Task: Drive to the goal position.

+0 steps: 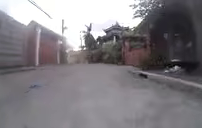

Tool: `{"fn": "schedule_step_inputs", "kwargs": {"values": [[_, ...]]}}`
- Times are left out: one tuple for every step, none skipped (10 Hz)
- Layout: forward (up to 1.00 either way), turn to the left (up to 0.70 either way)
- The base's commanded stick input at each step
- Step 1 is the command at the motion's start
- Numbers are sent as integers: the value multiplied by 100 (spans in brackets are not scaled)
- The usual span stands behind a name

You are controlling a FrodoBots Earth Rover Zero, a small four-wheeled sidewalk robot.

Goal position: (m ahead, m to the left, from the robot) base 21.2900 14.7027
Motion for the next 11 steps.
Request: {"fn": "schedule_step_inputs", "kwargs": {"values": [[100, 0], [100, 0], [100, 0], [100, 0], [100, 0], [100, 0], [100, 0], [100, 0], [100, 0], [100, 0], [100, 0]]}}
